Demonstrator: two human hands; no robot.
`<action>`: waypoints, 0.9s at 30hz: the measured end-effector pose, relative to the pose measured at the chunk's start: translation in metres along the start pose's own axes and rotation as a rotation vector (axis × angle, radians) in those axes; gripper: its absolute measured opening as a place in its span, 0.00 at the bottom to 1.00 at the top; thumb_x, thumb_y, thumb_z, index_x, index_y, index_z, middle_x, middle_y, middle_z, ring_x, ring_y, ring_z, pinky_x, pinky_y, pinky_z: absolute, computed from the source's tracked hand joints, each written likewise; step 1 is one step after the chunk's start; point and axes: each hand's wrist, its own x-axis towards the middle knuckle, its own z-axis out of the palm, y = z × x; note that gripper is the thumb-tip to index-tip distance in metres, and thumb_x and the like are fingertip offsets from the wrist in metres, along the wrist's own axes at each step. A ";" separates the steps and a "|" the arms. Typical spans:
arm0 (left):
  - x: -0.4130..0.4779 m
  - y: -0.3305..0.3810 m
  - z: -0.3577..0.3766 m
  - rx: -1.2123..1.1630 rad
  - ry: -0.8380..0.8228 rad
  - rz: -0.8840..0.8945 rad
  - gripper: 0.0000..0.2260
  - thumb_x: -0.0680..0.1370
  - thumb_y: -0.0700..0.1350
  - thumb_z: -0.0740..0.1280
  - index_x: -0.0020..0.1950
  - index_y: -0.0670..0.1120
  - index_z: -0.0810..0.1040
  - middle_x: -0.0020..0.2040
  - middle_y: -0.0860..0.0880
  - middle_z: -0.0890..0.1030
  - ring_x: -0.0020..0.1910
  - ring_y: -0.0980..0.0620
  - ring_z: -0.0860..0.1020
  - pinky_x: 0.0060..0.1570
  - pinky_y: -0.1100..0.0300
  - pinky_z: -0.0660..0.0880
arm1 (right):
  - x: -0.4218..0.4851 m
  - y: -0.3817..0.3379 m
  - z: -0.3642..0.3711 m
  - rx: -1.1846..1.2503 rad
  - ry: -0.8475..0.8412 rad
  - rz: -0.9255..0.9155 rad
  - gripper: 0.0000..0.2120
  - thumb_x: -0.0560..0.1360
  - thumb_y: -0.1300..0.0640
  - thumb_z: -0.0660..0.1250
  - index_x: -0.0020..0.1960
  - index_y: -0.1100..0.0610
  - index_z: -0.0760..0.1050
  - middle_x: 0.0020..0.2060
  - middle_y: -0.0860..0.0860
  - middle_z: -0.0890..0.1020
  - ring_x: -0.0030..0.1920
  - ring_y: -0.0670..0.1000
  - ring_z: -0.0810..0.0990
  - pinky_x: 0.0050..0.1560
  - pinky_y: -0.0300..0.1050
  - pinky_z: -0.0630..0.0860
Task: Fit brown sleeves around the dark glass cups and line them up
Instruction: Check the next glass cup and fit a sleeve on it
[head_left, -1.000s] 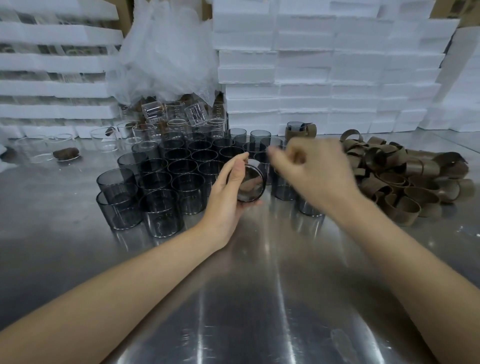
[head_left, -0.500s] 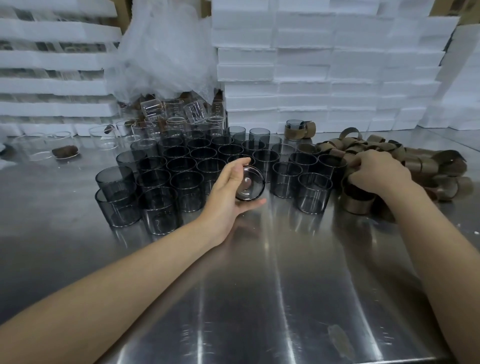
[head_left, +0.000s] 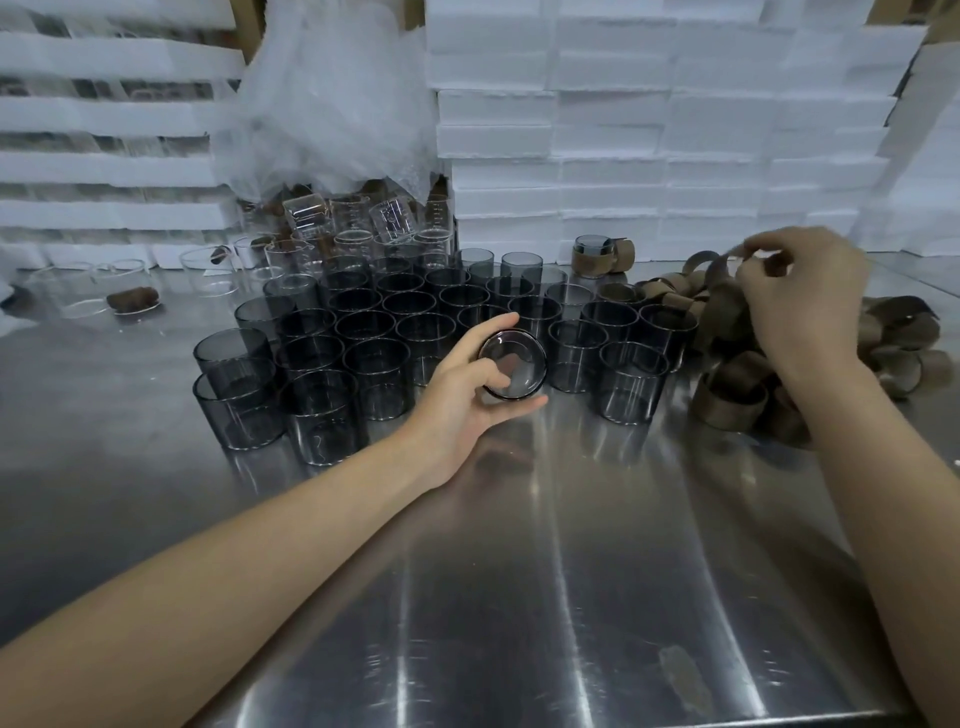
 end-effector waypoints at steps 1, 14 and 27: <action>0.000 0.000 -0.001 0.003 -0.017 0.001 0.27 0.72 0.27 0.55 0.61 0.50 0.81 0.54 0.50 0.81 0.53 0.54 0.81 0.48 0.50 0.80 | 0.000 -0.005 -0.002 0.021 0.065 -0.027 0.12 0.73 0.62 0.61 0.50 0.59 0.82 0.47 0.56 0.83 0.50 0.55 0.78 0.52 0.40 0.67; 0.001 -0.002 0.000 -0.027 -0.070 -0.004 0.14 0.79 0.40 0.65 0.63 0.49 0.79 0.61 0.50 0.81 0.56 0.51 0.82 0.49 0.47 0.81 | -0.060 -0.096 0.017 0.608 -0.120 -0.031 0.09 0.73 0.63 0.68 0.49 0.53 0.83 0.41 0.44 0.84 0.43 0.40 0.81 0.49 0.35 0.76; -0.005 0.002 0.006 0.219 0.228 0.211 0.11 0.76 0.50 0.70 0.58 0.53 0.78 0.65 0.44 0.75 0.62 0.48 0.78 0.49 0.53 0.81 | -0.063 -0.086 0.029 0.526 -0.264 0.107 0.12 0.75 0.51 0.70 0.58 0.51 0.79 0.39 0.44 0.80 0.41 0.41 0.79 0.45 0.38 0.78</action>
